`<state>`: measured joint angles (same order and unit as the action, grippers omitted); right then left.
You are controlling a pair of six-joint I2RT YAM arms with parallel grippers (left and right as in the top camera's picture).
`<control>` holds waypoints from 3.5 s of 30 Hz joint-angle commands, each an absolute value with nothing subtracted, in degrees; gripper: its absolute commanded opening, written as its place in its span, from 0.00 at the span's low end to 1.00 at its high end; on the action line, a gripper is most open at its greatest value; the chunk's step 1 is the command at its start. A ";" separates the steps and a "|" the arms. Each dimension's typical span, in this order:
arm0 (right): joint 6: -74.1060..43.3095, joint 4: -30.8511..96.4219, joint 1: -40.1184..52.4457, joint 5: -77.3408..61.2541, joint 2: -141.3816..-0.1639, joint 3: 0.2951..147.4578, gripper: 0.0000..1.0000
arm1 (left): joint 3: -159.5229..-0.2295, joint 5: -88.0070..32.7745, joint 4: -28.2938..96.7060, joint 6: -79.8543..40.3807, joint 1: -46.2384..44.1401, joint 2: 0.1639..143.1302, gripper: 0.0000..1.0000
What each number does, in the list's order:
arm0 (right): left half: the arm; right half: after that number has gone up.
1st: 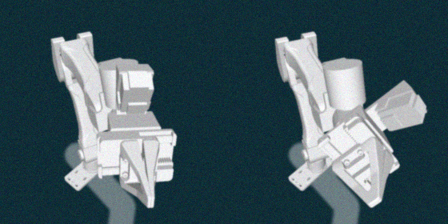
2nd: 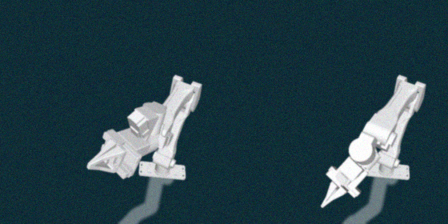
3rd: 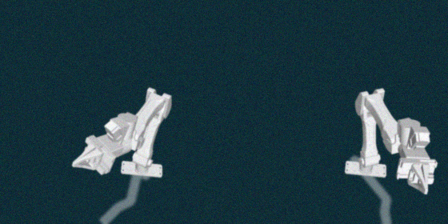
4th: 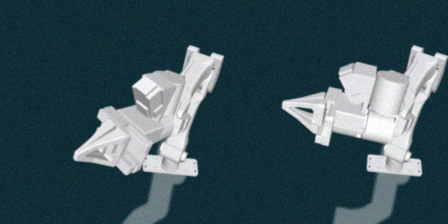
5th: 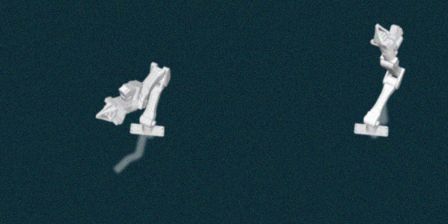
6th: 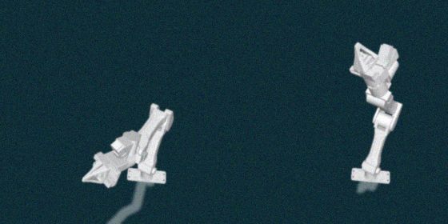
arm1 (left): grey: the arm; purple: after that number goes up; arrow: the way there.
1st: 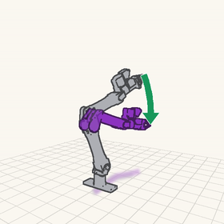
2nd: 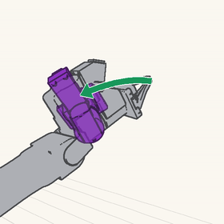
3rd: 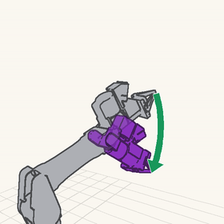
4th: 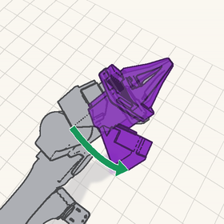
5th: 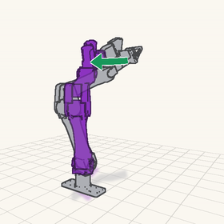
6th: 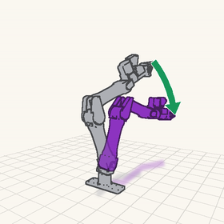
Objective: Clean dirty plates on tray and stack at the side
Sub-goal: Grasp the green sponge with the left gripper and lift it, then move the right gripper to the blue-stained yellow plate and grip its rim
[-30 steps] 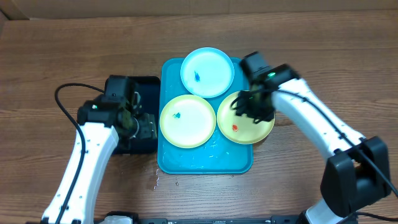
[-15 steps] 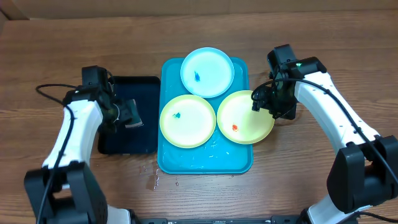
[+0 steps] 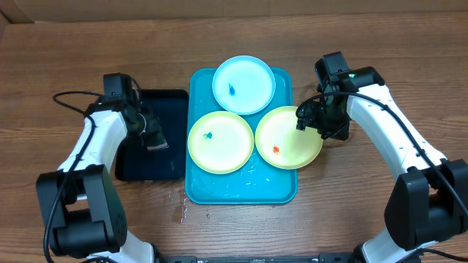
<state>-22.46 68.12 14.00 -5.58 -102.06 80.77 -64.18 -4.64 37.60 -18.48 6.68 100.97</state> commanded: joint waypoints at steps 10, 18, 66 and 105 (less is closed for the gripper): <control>-22.26 67.83 13.85 -5.17 -101.75 81.71 0.78 | -65.25 -3.55 37.45 -15.22 3.84 107.50 0.35; -22.26 67.88 13.85 -5.19 -101.75 81.71 0.78 | -69.17 -2.33 43.18 -14.79 3.84 107.28 0.35; -22.68 71.31 13.85 -5.19 -101.75 81.69 0.80 | -75.94 1.48 50.94 -14.76 4.36 106.02 0.04; -20.91 54.35 13.85 -2.00 -101.80 68.58 0.48 | -86.30 -22.98 66.67 3.20 4.80 91.42 0.04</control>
<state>-21.28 54.68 13.98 -2.63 -102.06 68.82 -86.61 -21.32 66.41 1.78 4.75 91.09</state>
